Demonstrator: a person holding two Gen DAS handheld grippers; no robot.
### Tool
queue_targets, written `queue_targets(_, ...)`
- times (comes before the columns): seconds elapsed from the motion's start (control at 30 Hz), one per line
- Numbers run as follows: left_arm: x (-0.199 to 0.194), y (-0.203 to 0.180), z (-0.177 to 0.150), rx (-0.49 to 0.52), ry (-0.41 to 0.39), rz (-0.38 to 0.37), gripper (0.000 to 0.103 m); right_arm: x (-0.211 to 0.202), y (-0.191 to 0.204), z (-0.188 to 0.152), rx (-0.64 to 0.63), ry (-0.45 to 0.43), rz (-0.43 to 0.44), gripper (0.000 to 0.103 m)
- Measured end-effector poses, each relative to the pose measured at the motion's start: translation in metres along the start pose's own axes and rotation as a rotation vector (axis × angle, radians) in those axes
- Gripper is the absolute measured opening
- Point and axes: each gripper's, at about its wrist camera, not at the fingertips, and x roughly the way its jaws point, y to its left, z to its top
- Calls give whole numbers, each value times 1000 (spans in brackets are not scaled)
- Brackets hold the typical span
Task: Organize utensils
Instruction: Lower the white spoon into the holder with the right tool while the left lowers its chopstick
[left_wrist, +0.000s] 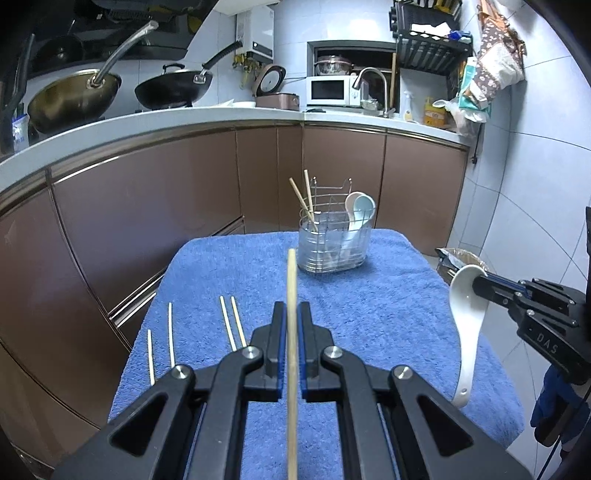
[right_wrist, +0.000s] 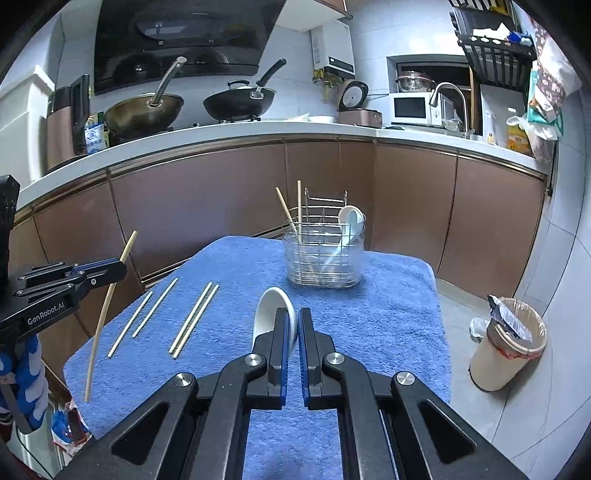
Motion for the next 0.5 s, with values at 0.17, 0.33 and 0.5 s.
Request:
queue_targets(0.17,16,9,20,-47,-21,-13,5,16,-10,18,0,-23,1,5)
queue_targets(0.33,35,10,64,-81,-61,-32,5,35,-19,54,-5,-92,5,5)
queue_targets(0.5,61,10,125,-146,-118,-75,5,57,-35,100,27,-203,-6,5)
